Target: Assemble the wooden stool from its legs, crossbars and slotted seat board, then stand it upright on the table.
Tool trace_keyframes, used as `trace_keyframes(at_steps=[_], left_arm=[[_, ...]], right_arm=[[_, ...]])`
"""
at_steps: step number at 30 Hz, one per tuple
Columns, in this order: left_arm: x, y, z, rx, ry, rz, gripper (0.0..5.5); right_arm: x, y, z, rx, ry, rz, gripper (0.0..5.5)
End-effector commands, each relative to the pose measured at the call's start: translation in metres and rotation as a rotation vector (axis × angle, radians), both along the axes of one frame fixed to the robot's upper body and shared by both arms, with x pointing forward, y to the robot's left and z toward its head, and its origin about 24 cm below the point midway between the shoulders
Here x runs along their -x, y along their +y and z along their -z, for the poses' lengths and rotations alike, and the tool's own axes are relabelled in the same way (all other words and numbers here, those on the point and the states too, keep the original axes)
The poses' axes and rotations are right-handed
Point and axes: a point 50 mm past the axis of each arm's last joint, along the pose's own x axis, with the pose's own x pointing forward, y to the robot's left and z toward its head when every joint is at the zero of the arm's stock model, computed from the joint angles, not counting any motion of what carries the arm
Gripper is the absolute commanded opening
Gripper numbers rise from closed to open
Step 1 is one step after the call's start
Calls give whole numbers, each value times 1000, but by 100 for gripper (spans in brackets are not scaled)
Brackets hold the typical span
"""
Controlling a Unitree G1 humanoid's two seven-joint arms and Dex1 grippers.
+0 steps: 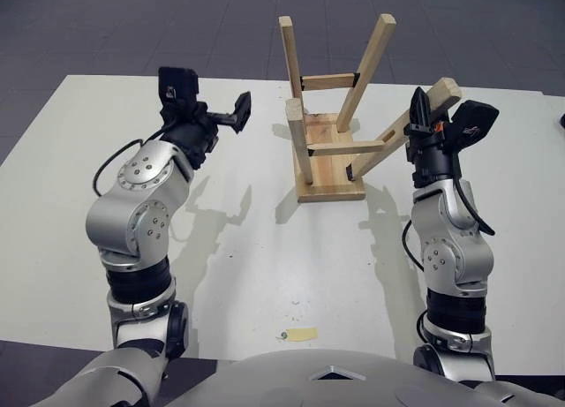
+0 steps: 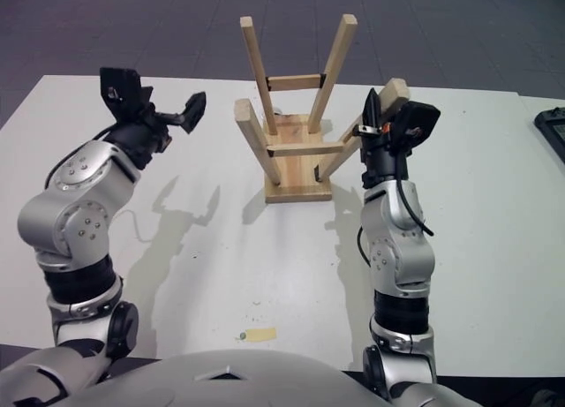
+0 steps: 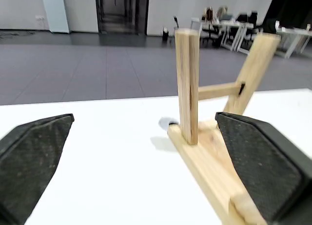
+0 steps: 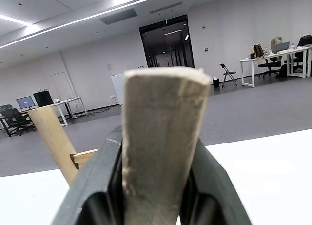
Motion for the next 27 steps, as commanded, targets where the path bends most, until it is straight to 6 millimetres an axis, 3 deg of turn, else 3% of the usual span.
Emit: trace_keyframes(at_steps=[1,8,14,23,27], left_arm=[[19,-6,3,16,46,144,540],[37,-19,-5,74,-3,291,540],[27,-27,-7,80,-3,301,540],[18,-32,-8,93,-10,268,540],[13,-33,-9,143,-16,195,540]], right_arm=[[23,-17,86,95,455,33,105],[22,-19,102,126,543,-62,105],[18,-27,115,165,632,-34,106],[-4,-26,111,159,675,-69,106],[3,-33,111,213,688,-125,106]])
